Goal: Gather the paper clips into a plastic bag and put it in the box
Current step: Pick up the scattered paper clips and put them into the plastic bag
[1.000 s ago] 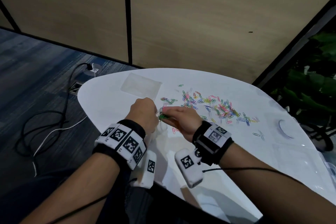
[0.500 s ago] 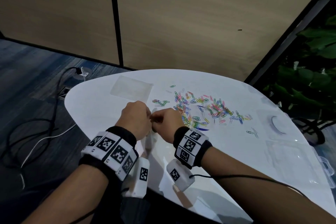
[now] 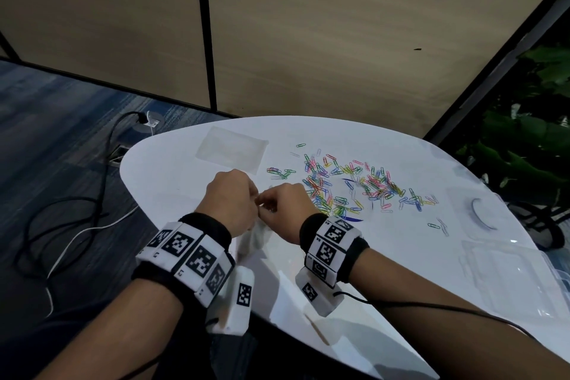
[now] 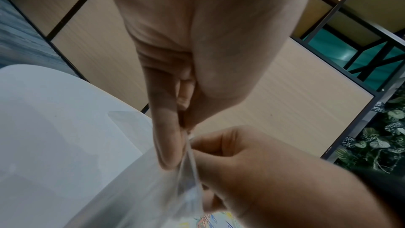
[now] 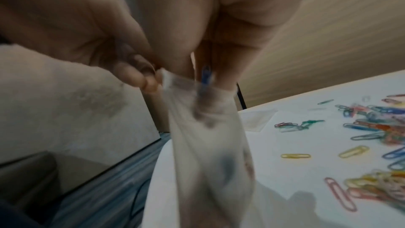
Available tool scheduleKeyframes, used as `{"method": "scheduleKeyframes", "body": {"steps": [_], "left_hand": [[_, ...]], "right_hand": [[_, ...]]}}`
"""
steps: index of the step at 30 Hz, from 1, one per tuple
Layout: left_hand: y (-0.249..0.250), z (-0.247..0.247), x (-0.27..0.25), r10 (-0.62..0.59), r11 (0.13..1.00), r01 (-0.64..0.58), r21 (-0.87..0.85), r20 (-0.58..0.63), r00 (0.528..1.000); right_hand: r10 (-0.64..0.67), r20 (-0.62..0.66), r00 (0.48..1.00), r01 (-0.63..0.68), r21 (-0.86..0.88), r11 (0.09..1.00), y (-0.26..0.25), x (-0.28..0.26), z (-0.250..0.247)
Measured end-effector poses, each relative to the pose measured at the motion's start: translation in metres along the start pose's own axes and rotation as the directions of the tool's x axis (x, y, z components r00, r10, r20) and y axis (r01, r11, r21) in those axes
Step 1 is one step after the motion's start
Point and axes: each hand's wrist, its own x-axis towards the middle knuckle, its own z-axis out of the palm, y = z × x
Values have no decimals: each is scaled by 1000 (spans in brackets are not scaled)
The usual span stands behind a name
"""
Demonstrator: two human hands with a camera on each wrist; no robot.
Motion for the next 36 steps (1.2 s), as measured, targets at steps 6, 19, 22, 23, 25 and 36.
{"method": "scheduleKeyframes", "body": {"steps": [6,19,22,23,25,36], "left_hand": [[0,-5,0,-9,1000,10,17,-12,1000],[-4,-18,-4,-29,994,27,107,24,999],[-4,-20,-3,-35,993,32,112,28,999],[-3,-19,-3,-34,993,30,114,29,999],[-1,-18,-4,-29,994,25,111,33,999],[2,-16,-5,-33,992,28,121,38,999]], "right_hand": [[-38,43,998,34,106,994,0,0,-7],[-186,389,902,383,-528,758,136,-14,5],[-151,331,931,341,-650,679,165,-16,8],[-106,281,954,277,-689,670,170,-14,3],[-21,210,977,170,-724,669,178,-9,-2],[115,-41,992,-120,-508,853,151,19,-10]]}}
